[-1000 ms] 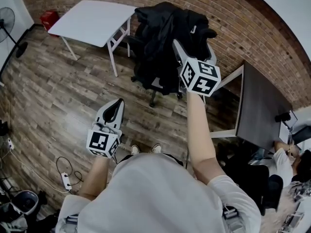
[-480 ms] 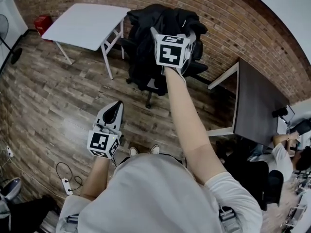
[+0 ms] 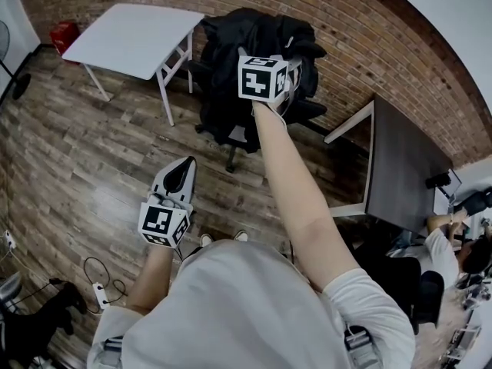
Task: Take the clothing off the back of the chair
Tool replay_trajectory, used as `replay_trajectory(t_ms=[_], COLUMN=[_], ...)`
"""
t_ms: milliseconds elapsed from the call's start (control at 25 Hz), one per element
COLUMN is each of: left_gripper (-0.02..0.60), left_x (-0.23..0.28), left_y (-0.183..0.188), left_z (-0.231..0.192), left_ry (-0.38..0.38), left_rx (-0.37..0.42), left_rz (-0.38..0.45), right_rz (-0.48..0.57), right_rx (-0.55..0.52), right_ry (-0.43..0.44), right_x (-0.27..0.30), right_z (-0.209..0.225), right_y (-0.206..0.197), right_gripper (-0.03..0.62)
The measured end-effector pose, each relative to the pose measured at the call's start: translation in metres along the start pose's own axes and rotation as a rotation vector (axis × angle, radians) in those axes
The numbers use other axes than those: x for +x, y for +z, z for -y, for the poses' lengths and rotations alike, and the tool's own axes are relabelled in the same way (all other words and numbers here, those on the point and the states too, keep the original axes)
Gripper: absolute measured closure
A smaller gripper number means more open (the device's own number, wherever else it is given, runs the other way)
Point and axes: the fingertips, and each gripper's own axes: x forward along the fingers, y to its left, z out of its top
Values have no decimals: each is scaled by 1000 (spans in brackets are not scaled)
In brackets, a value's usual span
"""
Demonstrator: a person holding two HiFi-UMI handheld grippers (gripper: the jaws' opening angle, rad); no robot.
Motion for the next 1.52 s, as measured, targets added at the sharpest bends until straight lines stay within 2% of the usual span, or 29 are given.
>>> replay_trajectory(t_ms=[240,280,440,560,880,1080,1280,1520], left_gripper=[560,560,560,560,560,560,560,560], left_x=[-2,-2,-3,-1,-8,-19,-29,-28], left_y=[-2,-2,-7,-5,-2,2,-1,-3], left_z=[-4,-6,-6,-2,-2,-11,-11,-5], left_ry=[17,21,24,20,44,83,98,93], left_rx=[0,1,6,13,33,44,49,53], left_rz=[-11,-13,-29,-28,-37,-39,-56,-73], right_rz=[29,30,25,24,59,54,72,105], right_rx=[-83,-81,-34,-10,50,49,119,116], right_ry=[-38,-33,-5,21,102,106,128,156], right_x=[6,7,6,6,3,2,-4,-6], right_z=[6,7,15,19,27,31,39,40], right_y=[-9,-8,-7,-7,-6,-7,-6,-8], right_gripper=[116,135,279,320,358,393,448,454])
